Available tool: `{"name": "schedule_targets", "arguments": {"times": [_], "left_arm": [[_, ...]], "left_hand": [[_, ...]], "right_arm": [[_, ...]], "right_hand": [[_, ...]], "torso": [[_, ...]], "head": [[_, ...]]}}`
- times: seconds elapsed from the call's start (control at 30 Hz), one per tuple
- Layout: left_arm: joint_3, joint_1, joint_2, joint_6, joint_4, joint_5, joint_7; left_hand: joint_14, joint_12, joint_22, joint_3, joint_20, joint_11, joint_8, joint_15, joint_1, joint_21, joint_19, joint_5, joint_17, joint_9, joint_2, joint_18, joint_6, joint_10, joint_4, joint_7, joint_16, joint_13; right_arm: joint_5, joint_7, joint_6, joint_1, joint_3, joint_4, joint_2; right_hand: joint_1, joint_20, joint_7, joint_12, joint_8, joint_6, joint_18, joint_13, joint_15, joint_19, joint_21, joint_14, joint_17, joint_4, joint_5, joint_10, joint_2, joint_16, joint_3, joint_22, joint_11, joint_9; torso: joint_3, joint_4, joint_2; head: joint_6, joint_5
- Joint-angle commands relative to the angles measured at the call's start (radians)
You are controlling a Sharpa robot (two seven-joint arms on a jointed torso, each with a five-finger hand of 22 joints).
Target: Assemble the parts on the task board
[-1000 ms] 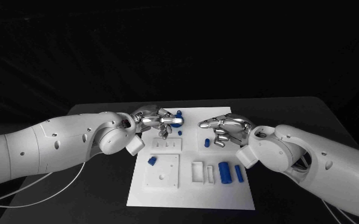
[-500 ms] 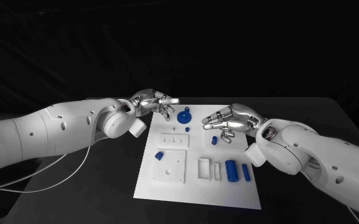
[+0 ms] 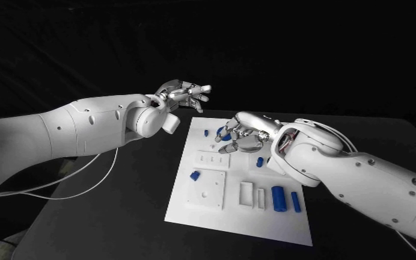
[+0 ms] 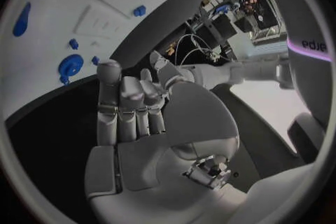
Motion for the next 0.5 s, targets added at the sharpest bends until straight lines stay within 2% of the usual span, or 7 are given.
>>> {"name": "schedule_targets", "arguments": {"times": [0.03, 0.17, 0.23, 0.4, 0.5], "left_arm": [[0.001, 0.007, 0.007, -0.085, -0.005, 0.064, 0.063], [0.002, 0.011, 0.013, -0.115, -0.01, 0.082, 0.081], [0.002, 0.012, 0.018, -0.126, -0.012, 0.088, 0.087], [0.002, 0.015, 0.029, -0.139, -0.012, 0.094, 0.096], [0.003, 0.015, 0.035, -0.143, -0.009, 0.096, 0.099]], "left_hand": [[0.002, -0.005, -0.003, 0.005, 0.0, 0.0, -0.001, 0.006, 0.002, -0.006, 0.007, 0.006, 0.002, 0.001, -0.006, 0.017, -0.008, -0.011, -0.002, -0.001, -0.006, -0.001], [0.007, -0.004, -0.012, 0.009, 0.001, 0.0, -0.001, 0.006, 0.004, -0.013, 0.011, 0.011, 0.004, 0.002, -0.006, 0.017, -0.008, -0.01, -0.002, -0.001, -0.02, -0.001], [0.006, -0.004, -0.012, 0.009, 0.001, -0.001, 0.0, 0.005, 0.004, -0.013, 0.011, 0.015, 0.005, 0.002, -0.006, 0.017, -0.007, -0.009, -0.003, -0.002, -0.02, -0.001], [0.006, -0.005, -0.013, 0.008, 0.0, -0.001, -0.001, 0.005, 0.006, -0.014, 0.011, 0.02, 0.006, 0.002, -0.004, 0.016, -0.006, -0.007, -0.005, -0.002, -0.021, -0.001], [0.006, -0.005, -0.014, 0.008, 0.0, -0.002, 0.0, 0.005, 0.008, -0.014, 0.011, 0.023, 0.006, 0.002, -0.002, 0.016, -0.005, -0.007, -0.007, -0.002, -0.022, -0.001]], "right_arm": [[-0.222, 0.025, 0.041, 0.014, -0.022, -0.03, 0.033], [-0.284, 0.019, 0.046, 0.028, -0.054, -0.061, 0.08], [-0.31, 0.013, 0.049, 0.034, -0.07, -0.076, 0.105], [-0.361, -0.011, 0.055, 0.041, -0.098, -0.113, 0.16], [-0.378, -0.031, 0.062, 0.042, -0.114, -0.138, 0.189]], "right_hand": [[0.011, -0.011, -0.001, -0.001, 0.002, -0.016, -0.013, -0.002, -0.01, 0.039, -0.005, 0.003, 0.0, 0.0, -0.008, 0.002, -0.006, -0.002, -0.007, 0.056, -0.014, -0.001], [0.011, -0.014, -0.008, -0.001, 0.002, -0.033, -0.018, -0.003, -0.013, 0.041, -0.003, 0.004, 0.0, 0.002, -0.011, 0.005, -0.011, 0.0, -0.017, 0.057, -0.02, -0.002], [0.014, -0.016, -0.014, 0.002, 0.002, -0.049, -0.02, -0.002, -0.015, 0.043, 0.0, 0.007, 0.002, 0.003, -0.014, 0.008, -0.013, 0.003, -0.025, 0.057, -0.025, -0.001], [0.024, -0.017, -0.025, 0.006, 0.002, -0.084, -0.024, -0.001, -0.016, 0.046, 0.01, 0.013, 0.005, 0.0, -0.014, 0.015, -0.013, 0.01, -0.026, 0.059, -0.029, -0.001], [0.026, -0.019, -0.023, 0.008, 0.003, -0.101, -0.025, 0.0, -0.016, 0.046, 0.016, 0.015, 0.006, -0.001, -0.03, 0.019, -0.015, 0.012, -0.004, 0.059, -0.029, 0.0]], "torso": [[-0.0015, -0.0005, 0.0], [-0.0037, 0.0014, 0.001], [-0.0024, 0.0011, 0.001], [-0.0031, 0.0048, 0.003], [-0.0054, 0.0088, 0.005]], "head": [[-0.001, 0.008], [-0.001, 0.008], [0.0, 0.01], [-0.002, 0.016], [-0.004, 0.017]]}}
